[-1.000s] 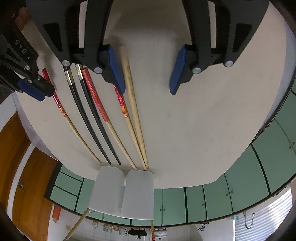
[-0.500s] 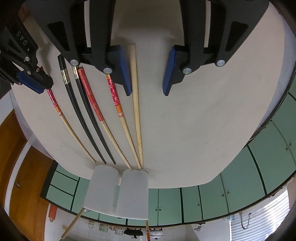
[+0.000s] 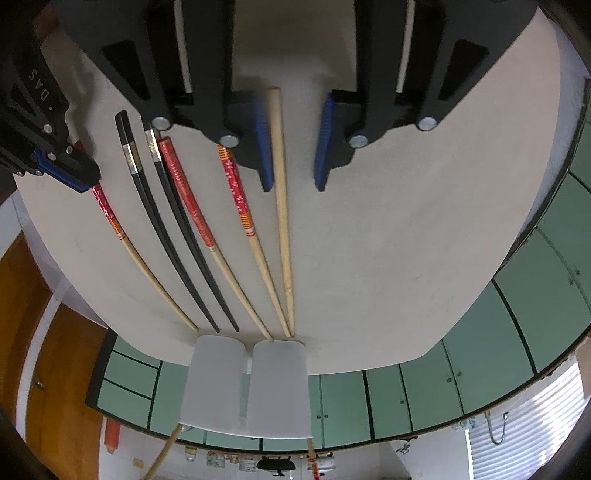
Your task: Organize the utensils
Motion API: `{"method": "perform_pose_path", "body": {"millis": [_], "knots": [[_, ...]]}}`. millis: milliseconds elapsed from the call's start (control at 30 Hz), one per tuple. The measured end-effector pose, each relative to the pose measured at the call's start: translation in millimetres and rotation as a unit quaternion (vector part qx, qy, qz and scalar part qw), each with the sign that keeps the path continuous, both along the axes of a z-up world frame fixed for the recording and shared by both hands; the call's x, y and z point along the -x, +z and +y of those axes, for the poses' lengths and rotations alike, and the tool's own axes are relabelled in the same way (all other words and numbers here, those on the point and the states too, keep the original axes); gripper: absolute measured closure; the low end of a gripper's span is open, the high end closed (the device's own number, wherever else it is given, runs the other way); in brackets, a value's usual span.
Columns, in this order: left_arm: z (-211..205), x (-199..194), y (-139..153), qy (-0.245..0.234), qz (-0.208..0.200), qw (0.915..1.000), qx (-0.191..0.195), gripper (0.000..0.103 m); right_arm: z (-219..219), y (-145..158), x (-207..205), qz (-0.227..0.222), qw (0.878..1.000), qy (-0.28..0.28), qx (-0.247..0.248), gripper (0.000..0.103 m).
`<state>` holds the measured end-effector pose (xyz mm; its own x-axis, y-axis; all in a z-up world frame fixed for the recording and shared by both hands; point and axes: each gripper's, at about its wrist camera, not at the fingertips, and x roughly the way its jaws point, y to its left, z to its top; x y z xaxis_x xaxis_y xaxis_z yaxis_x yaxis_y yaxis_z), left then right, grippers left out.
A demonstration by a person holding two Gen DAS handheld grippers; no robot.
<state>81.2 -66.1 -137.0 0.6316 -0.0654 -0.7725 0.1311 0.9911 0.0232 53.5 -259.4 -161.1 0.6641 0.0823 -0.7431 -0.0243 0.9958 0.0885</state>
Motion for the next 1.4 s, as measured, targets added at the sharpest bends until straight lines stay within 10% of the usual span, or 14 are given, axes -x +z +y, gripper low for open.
{"method": "perform_pose_path", "body": {"millis": [100,1400], "knots": [[1.7,0.2,0.1,0.001,0.001,1.0,0.005,0.097,0.0,0.2,0.0,0.0,1.0,0.0,0.001,0.097],[9.2,-6.6,-1.3,0.003,0.008,0.9992,0.04,0.097,-7.0,3.2,-12.3,0.0,1.0,-0.019,-0.025,0.098]]}}
